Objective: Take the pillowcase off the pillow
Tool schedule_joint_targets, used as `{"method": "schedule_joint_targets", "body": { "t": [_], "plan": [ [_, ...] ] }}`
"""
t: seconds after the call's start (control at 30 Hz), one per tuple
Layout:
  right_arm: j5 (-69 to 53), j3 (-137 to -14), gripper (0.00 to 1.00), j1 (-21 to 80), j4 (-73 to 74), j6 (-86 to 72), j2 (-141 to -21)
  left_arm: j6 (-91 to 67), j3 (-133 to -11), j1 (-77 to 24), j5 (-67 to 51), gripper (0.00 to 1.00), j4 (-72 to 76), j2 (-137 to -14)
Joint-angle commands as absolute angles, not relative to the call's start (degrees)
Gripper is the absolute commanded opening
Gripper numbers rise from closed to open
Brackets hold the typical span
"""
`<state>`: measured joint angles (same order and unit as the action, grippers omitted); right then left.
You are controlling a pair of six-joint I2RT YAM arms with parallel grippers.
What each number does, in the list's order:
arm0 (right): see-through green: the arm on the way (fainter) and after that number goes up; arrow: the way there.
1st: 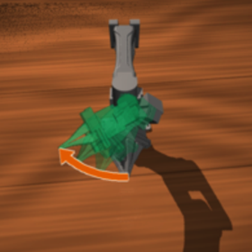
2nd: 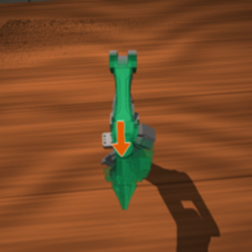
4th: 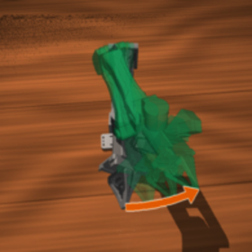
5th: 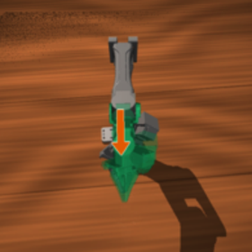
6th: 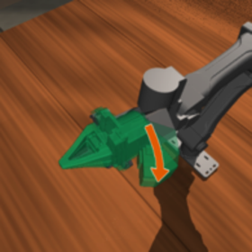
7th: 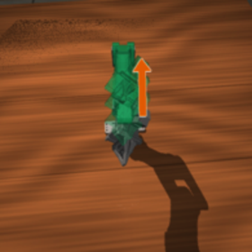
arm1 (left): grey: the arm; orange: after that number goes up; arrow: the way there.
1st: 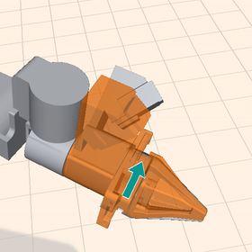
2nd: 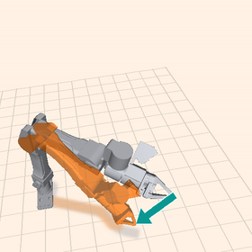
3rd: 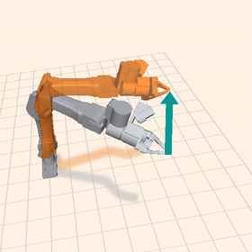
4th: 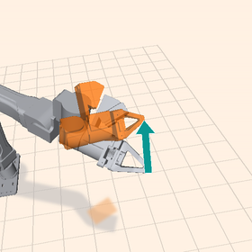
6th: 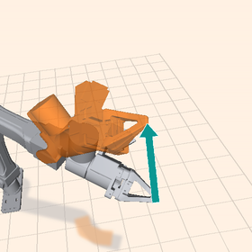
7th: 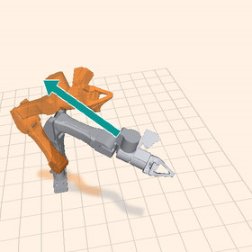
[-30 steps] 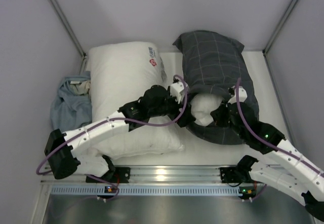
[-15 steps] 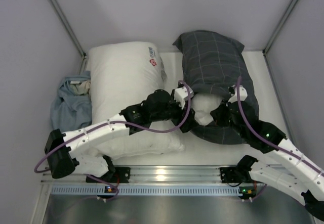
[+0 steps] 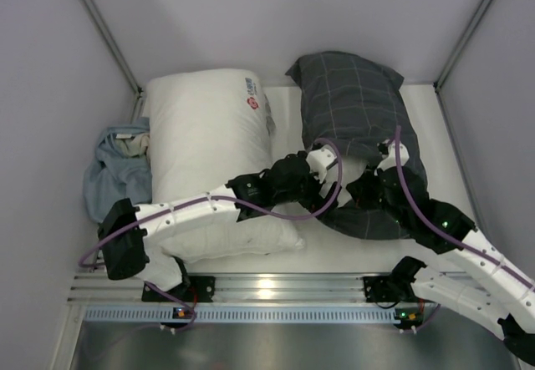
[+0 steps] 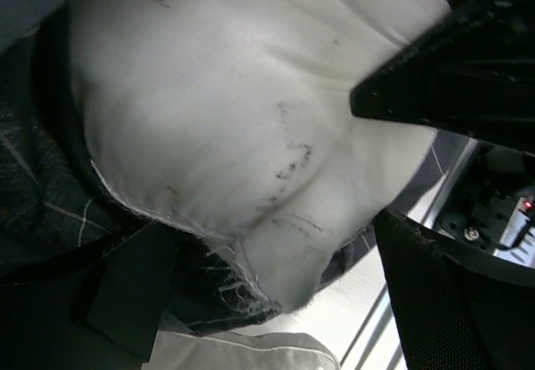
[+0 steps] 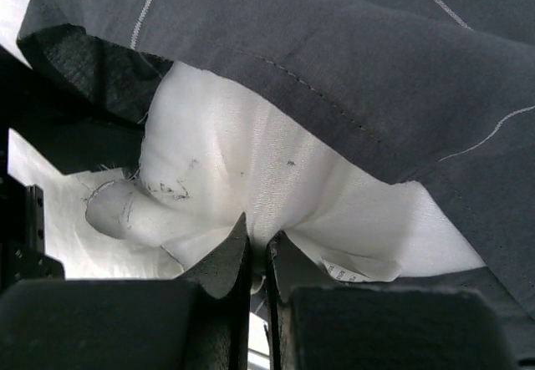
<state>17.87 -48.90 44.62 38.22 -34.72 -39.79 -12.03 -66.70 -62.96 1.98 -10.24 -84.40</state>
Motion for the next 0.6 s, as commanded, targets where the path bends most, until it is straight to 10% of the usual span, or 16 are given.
{"method": "schedule_joint_targets", "body": {
  "t": [0.0, 0.3, 0.37, 0.5, 0.57],
  "plan": [
    [16.2, -53.5, 0.0, 45.0, 35.1, -35.1, -38.1, -12.0, -70.5, -63.1, 9.2, 0.99, -7.4, -85.7],
    [14.8, -53.3, 0.0, 45.0, 35.2, -35.5, -38.9, -11.1, -70.9, -63.1, 8.0, 0.97, -2.4, -88.2],
    [14.8, -53.4, 0.0, 44.9, 35.2, -35.4, -39.2, -11.0, -71.6, -63.1, 4.4, 0.83, -0.8, -89.3],
    [14.5, -53.9, 0.0, 45.0, 35.2, -34.6, -39.3, -9.9, -72.3, -63.1, 1.7, 0.0, 1.8, -89.9],
    [15.4, -54.1, 0.0, 45.0, 35.5, -34.2, -39.3, -9.1, -72.2, -63.1, 2.2, 0.0, 2.7, -89.5]
  ]
}}
